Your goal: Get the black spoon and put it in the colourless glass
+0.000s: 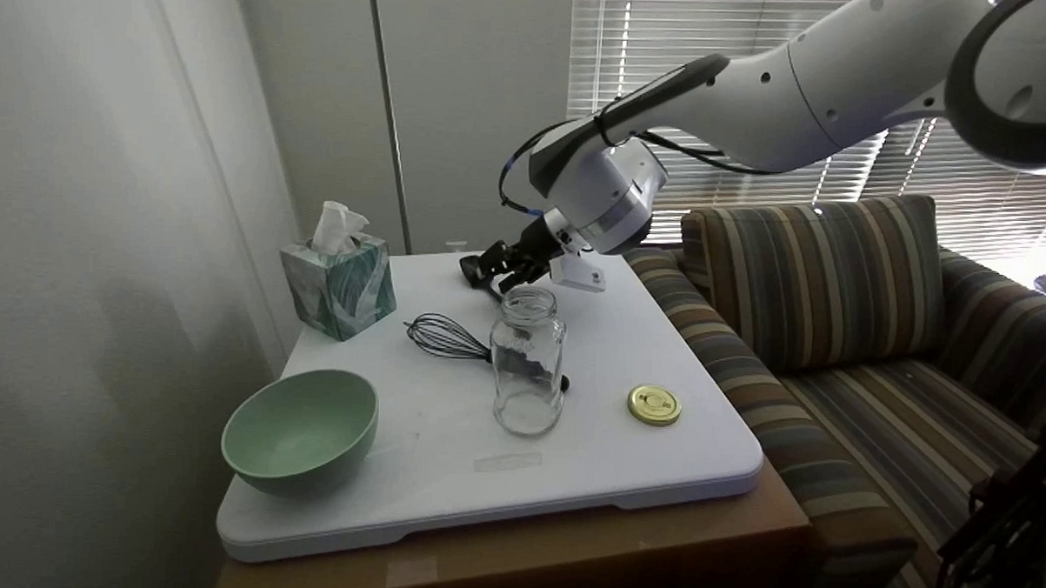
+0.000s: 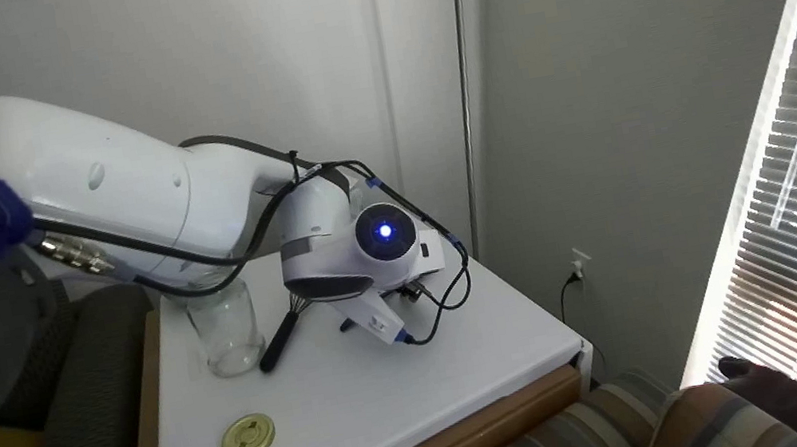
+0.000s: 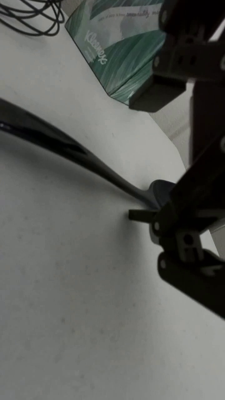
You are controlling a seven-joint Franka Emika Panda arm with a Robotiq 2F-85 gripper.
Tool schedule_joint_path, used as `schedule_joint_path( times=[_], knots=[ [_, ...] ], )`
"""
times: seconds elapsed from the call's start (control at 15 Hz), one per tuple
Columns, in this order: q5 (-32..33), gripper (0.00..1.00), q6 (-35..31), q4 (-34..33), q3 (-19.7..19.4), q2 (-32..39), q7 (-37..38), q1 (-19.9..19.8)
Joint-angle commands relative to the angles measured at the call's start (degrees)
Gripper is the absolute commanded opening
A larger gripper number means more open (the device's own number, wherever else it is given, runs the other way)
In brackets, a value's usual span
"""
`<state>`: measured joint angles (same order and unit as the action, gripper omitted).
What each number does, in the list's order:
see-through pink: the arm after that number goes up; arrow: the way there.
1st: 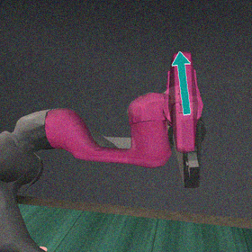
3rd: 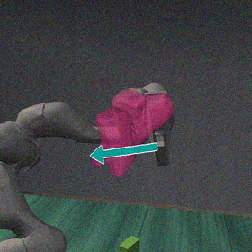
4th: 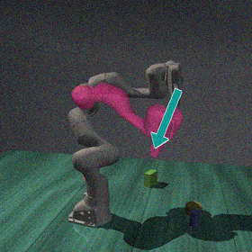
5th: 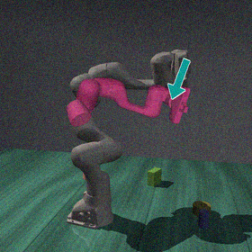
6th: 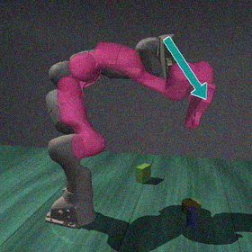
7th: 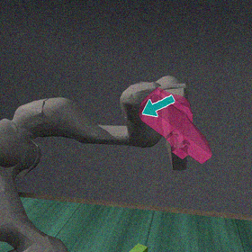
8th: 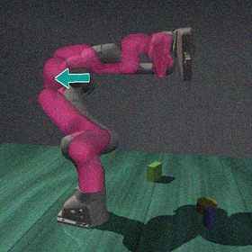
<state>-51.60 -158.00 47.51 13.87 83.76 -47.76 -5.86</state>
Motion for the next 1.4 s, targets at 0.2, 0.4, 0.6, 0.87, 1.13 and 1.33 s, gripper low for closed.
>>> schedule_joint_path(
  times=[0.2,0.4,0.6,0.87,1.13,1.33],
  knots=[
    [11.4,0.52,-1.5,1.8,-2.4,0.3,6.2,1.6],
    [23.1,0.67,-0.8,1.0,-5.9,1.1,12.7,3.3],
    [25.1,0.45,0.6,1.1,-13.0,0.4,14.7,7.3],
    [28.2,0.22,1.1,0.4,-19.5,0.6,17.4,10.6],
    [27.6,0.00,1.1,0.1,-21.2,0.8,17.7,11.3],
    [26.0,0.03,0.7,0.0,-19.6,0.4,18.8,10.6]
  ],
)
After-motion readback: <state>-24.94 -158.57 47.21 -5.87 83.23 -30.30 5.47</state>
